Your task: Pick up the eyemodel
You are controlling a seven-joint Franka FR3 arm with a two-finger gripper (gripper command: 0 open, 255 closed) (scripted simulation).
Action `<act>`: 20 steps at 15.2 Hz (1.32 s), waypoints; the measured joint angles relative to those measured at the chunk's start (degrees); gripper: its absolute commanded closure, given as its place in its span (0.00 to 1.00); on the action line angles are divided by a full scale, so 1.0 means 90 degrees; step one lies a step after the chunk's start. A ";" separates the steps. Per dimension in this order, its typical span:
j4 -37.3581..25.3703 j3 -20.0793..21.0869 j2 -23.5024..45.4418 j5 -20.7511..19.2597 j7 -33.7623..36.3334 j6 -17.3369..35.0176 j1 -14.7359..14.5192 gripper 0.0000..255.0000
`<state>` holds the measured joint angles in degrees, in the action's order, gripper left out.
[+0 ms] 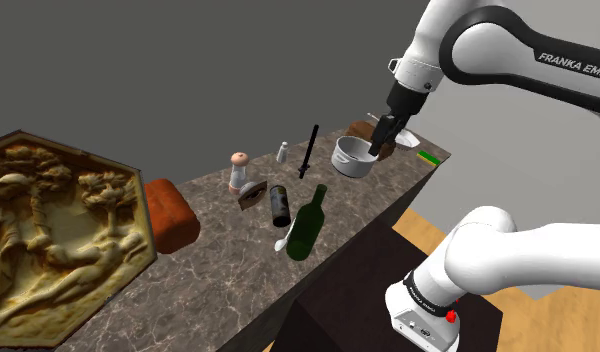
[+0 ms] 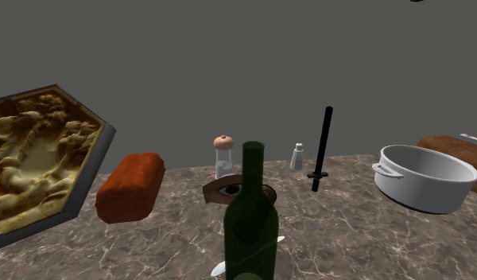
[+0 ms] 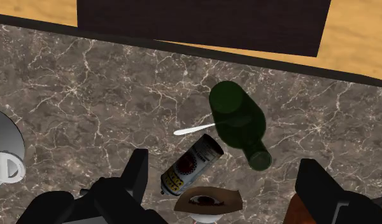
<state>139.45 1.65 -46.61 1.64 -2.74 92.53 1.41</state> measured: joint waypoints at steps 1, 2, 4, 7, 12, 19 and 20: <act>0.0000 0.0000 0.0000 0.0000 0.0000 0.0000 0.0000 0.00; -0.0007 -0.0035 0.0096 -0.0026 -0.0084 0.0069 -0.0011 0.00; -0.0050 -0.0140 0.0465 -0.0099 -0.0362 0.0328 -0.0051 0.00; -0.0095 -0.0357 0.1158 -0.0241 -0.0903 0.0851 -0.0107 0.00; -0.0345 -0.0579 0.2325 -0.0344 -0.1711 0.1577 -0.0259 0.00; -0.1142 -0.0759 0.4217 -0.0356 -0.2826 0.2409 -0.0430 0.00; -0.1258 -0.0788 0.4440 -0.0359 -0.3014 0.2478 -0.0428 0.00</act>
<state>128.13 -5.44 -6.65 -1.60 -29.86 114.83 -2.45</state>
